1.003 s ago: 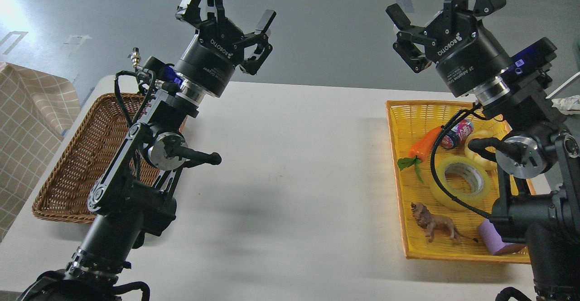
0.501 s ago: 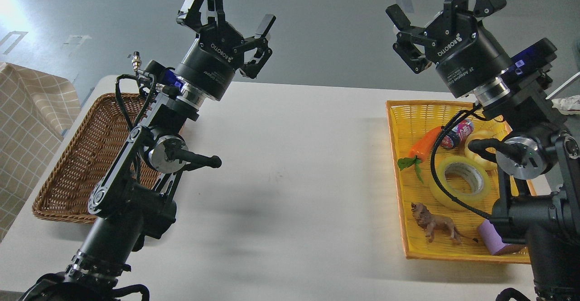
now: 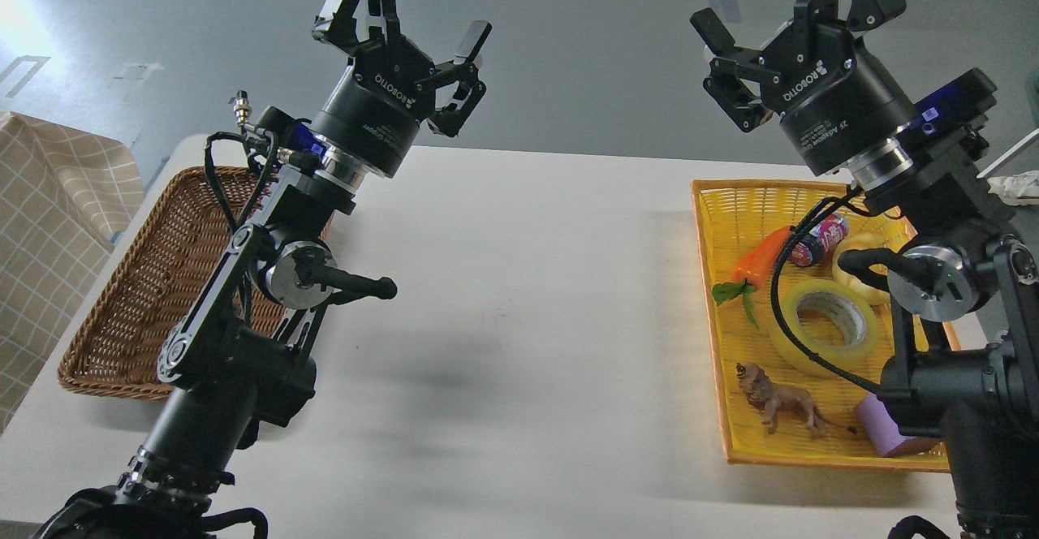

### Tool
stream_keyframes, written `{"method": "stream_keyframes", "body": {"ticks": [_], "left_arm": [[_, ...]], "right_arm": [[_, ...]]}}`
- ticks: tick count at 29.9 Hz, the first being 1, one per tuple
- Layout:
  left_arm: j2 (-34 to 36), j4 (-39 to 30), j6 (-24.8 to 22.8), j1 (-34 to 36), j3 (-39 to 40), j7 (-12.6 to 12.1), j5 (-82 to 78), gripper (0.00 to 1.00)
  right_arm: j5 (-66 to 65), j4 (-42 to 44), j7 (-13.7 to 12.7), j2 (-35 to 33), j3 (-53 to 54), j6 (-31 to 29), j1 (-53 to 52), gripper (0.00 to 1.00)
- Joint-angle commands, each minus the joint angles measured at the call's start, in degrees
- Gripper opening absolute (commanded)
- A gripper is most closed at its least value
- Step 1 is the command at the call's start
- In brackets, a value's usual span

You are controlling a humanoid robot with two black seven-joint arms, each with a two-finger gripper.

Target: Place and transfer tape with both arms

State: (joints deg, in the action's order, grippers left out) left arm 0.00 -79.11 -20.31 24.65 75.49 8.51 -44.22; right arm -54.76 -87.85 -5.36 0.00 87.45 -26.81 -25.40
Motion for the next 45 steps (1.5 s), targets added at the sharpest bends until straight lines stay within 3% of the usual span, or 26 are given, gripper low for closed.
{"method": "stream_keyframes", "body": {"ticks": [1,45], "left_arm": [[0.00,0.01,0.01,-0.13,0.00,0.01,0.01,0.98],[0.00,-1.31,0.62,-0.04,0.09,-0.08,0.01,0.98]], "right_arm": [[0.00,-0.04,0.00,0.00,0.00,-0.09,0.00,1.00],[0.00,-0.30,0.08,0.00,0.00,0.00,0.26,1.00]]}}
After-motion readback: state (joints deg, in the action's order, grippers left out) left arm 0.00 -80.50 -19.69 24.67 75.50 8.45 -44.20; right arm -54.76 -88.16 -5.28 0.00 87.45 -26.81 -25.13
